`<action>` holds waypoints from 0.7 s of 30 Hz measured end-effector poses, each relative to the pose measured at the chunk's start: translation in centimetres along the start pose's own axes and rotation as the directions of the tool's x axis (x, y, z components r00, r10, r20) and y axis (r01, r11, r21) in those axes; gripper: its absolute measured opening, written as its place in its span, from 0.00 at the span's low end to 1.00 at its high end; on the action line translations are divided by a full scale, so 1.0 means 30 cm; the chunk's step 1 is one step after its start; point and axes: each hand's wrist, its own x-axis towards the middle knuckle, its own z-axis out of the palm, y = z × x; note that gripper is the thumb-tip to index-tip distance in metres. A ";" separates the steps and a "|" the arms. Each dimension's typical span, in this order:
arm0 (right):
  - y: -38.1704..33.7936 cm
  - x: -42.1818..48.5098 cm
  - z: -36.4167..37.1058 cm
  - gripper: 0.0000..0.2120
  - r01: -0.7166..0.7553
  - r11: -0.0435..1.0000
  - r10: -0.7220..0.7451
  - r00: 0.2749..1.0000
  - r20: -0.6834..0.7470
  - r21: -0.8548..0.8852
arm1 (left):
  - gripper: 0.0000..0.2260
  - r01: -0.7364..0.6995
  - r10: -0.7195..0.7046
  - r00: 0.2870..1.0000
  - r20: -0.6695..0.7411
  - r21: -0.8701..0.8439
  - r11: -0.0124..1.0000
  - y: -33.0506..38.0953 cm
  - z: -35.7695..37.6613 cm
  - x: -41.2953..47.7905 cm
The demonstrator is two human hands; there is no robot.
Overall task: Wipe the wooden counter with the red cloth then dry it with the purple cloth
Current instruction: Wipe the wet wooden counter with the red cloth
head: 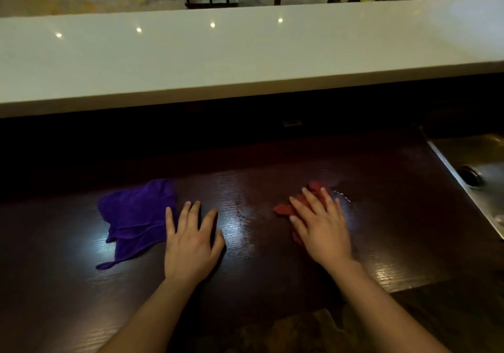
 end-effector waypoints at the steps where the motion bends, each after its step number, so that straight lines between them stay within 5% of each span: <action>1: -0.020 0.009 0.007 0.21 -0.035 0.999 0.035 0.999 -0.008 0.017 | 0.25 -0.005 0.005 1.000 0.012 -0.001 1.000 0.021 -0.001 0.002; 6: 0.038 -0.179 0.048 0.21 0.392 0.919 -0.392 0.920 0.014 -0.032 | 0.26 -0.033 0.037 0.997 0.071 -0.052 0.998 0.263 0.022 0.030; 8: 0.160 -0.229 0.029 0.21 0.450 0.892 -0.448 0.893 0.034 -0.040 | 0.25 -0.013 0.019 0.996 0.085 -0.064 0.998 0.354 0.047 0.037; 12: 0.403 -0.155 -0.033 0.22 0.088 0.995 -0.089 0.996 -0.027 -0.040 | 0.26 0.044 -0.041 0.996 0.074 -0.045 0.998 0.411 0.095 0.033; 16: 0.417 0.015 -0.054 0.19 -0.217 0.975 0.221 0.970 -0.105 0.044 | 0.25 0.046 -0.043 0.996 0.073 -0.046 0.998 0.413 0.107 0.038; 18: 0.338 0.044 -0.039 0.19 -0.117 0.992 0.122 0.987 -0.106 0.055 | 0.25 0.052 -0.048 0.997 0.068 -0.059 0.997 0.417 0.101 0.037; 21: 0.268 -0.019 -0.018 0.19 0.261 0.965 -0.259 0.965 -0.051 0.028 | 0.25 0.057 -0.051 0.997 0.062 -0.088 0.995 0.423 0.090 0.036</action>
